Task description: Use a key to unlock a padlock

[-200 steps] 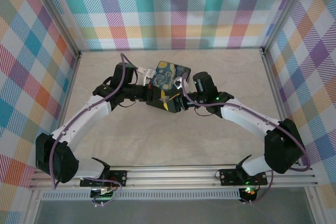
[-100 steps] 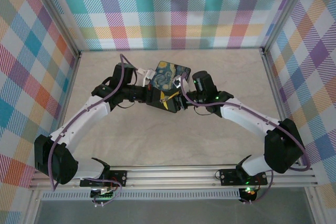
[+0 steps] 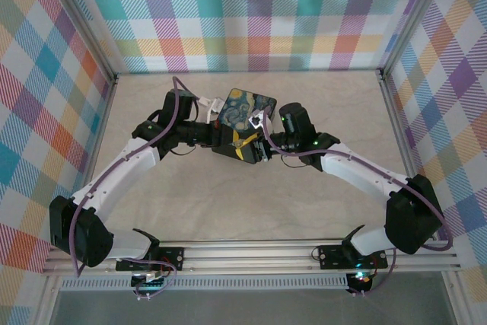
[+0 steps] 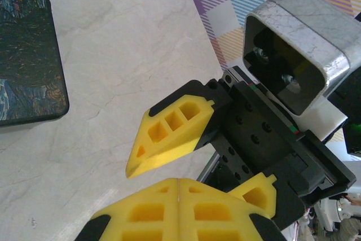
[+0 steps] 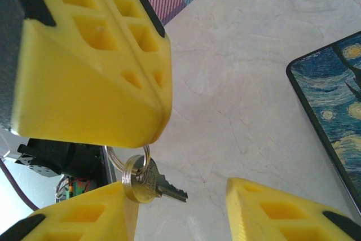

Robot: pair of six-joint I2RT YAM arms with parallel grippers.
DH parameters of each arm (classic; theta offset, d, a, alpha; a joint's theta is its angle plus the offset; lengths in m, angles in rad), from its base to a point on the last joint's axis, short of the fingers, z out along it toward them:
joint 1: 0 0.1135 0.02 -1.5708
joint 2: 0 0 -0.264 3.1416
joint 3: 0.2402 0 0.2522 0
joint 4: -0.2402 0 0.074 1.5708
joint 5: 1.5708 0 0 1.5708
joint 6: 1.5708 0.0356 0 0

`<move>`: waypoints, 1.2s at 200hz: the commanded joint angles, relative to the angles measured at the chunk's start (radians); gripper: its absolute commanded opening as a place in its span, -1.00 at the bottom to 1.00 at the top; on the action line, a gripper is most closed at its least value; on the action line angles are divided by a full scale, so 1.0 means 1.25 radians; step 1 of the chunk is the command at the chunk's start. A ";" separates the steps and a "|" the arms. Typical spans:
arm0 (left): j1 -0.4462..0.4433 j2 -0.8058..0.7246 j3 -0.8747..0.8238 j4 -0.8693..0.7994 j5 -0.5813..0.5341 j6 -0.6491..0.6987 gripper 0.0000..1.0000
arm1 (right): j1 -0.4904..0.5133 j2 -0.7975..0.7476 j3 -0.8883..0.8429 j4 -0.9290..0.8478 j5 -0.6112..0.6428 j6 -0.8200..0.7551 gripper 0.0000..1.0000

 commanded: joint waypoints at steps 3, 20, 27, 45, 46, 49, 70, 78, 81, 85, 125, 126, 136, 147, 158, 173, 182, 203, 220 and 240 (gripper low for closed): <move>-0.005 0.010 0.023 -0.013 0.014 -0.010 -1.00 | 0.006 -0.012 0.010 0.029 -0.015 -0.014 -0.11; -0.006 0.016 0.026 -0.018 0.016 -0.008 -1.00 | 0.006 -0.017 0.010 0.032 -0.001 -0.013 -0.11; -0.005 0.018 0.026 -0.020 0.017 -0.009 -1.00 | 0.006 -0.018 0.010 0.033 0.000 -0.012 -0.11; -0.008 0.022 0.028 -0.016 0.014 -0.009 -1.00 | 0.006 -0.016 0.016 0.032 -0.006 -0.012 -0.28; -0.009 0.022 0.028 -0.016 0.014 -0.009 -1.00 | 0.005 -0.016 0.017 0.031 -0.006 -0.012 -0.29; -0.009 0.023 0.029 -0.015 0.013 -0.010 -1.00 | 0.006 -0.015 0.017 0.029 -0.009 -0.012 -0.32; -0.009 0.024 0.028 -0.005 0.011 -0.018 -1.00 | 0.006 -0.009 0.021 0.021 -0.023 -0.014 -0.48; -0.010 0.024 0.028 -0.004 0.009 -0.019 -1.00 | 0.006 -0.008 0.022 0.016 -0.029 -0.014 -0.51; -0.009 0.025 0.030 -0.004 0.009 -0.019 -1.00 | 0.006 -0.008 0.022 0.014 -0.030 -0.014 -0.53; -0.010 0.025 0.030 -0.004 0.008 -0.019 -1.00 | 0.006 -0.006 0.023 0.013 -0.033 -0.015 -0.55; -0.009 0.038 0.036 -0.010 -0.006 -0.024 -1.00 | 0.006 -0.013 0.015 0.011 -0.044 0.006 -0.71; -0.009 0.038 0.036 -0.011 -0.008 -0.024 -1.00 | 0.006 -0.013 0.016 0.010 -0.043 0.008 -0.71; -0.009 0.043 0.039 -0.014 -0.024 -0.031 -0.92 | 0.006 -0.011 0.020 -0.002 -0.044 0.024 -0.72; -0.009 0.053 0.040 -0.012 -0.043 -0.043 -0.86 | 0.004 -0.006 0.021 -0.008 -0.049 0.048 -0.74; -0.009 0.061 0.042 -0.007 -0.056 -0.055 -0.67 | 0.003 -0.002 0.018 -0.008 -0.055 0.076 -0.74; -0.008 0.074 0.045 0.000 -0.065 -0.068 -0.54 | -0.001 -0.001 0.009 -0.008 -0.055 0.109 -0.77; -0.009 0.079 0.048 0.003 -0.073 -0.075 -0.32 | -0.006 -0.002 0.000 -0.004 -0.052 0.124 -0.78; -0.008 0.092 0.059 0.002 -0.083 -0.082 -0.14 | -0.022 -0.004 -0.013 -0.005 -0.049 0.151 -0.81; -0.008 0.100 0.067 0.000 -0.089 -0.087 -0.12 | -0.029 -0.005 -0.020 -0.004 -0.054 0.163 -0.82; -0.006 0.106 0.071 -0.011 -0.106 -0.088 0.01 | -0.036 0.002 -0.025 0.000 -0.067 0.184 -0.84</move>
